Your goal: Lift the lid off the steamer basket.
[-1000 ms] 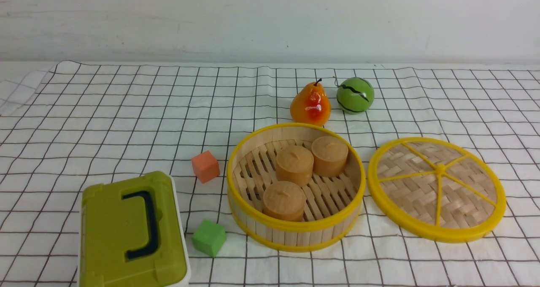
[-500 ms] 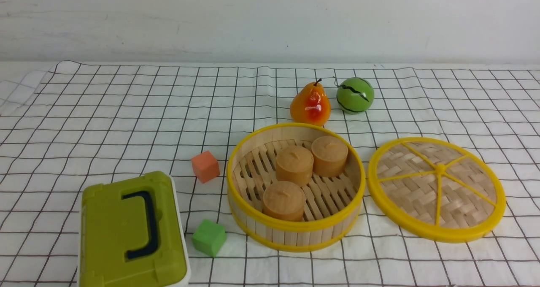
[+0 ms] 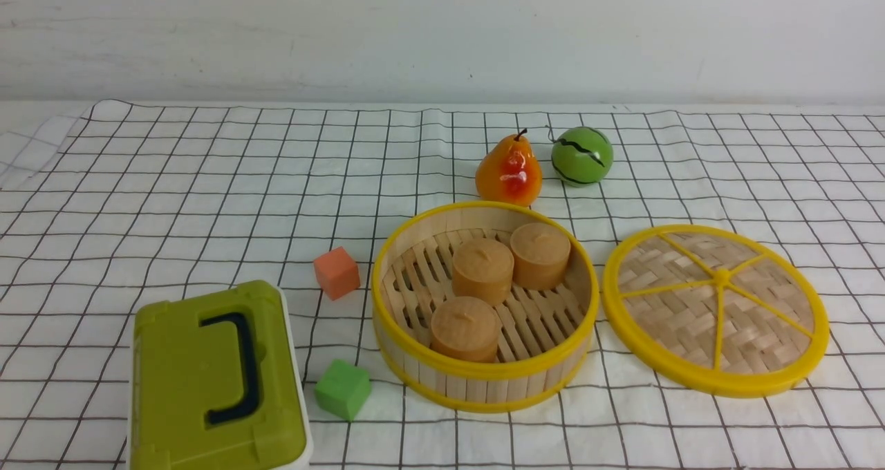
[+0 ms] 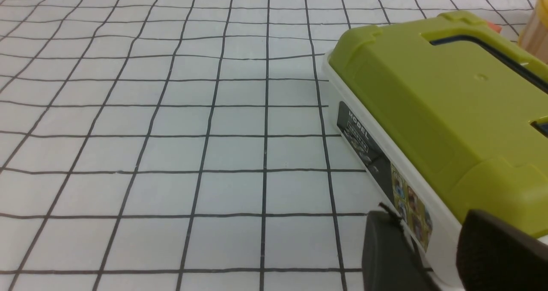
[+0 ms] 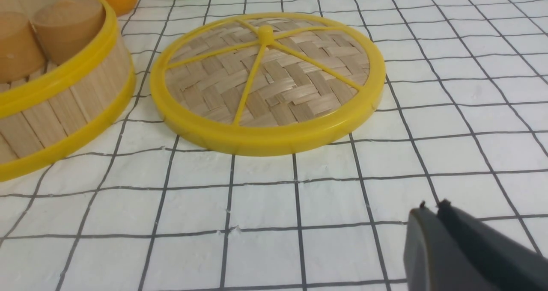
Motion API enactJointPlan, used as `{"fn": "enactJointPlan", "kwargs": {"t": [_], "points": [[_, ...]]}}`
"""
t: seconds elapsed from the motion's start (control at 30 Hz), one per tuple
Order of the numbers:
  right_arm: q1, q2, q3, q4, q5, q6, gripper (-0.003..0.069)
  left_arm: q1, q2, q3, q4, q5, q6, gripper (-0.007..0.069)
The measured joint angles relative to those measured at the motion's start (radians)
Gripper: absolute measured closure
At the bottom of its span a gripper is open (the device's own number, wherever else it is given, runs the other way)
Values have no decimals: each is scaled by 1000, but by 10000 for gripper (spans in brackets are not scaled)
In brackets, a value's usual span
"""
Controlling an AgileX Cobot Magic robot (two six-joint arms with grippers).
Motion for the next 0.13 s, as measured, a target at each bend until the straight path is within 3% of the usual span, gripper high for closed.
{"fn": "enactJointPlan", "kwargs": {"t": [0.13], "points": [[0, 0, 0, 1, 0, 0, 621, 0, 0, 0, 0, 0, 0, 385]]}}
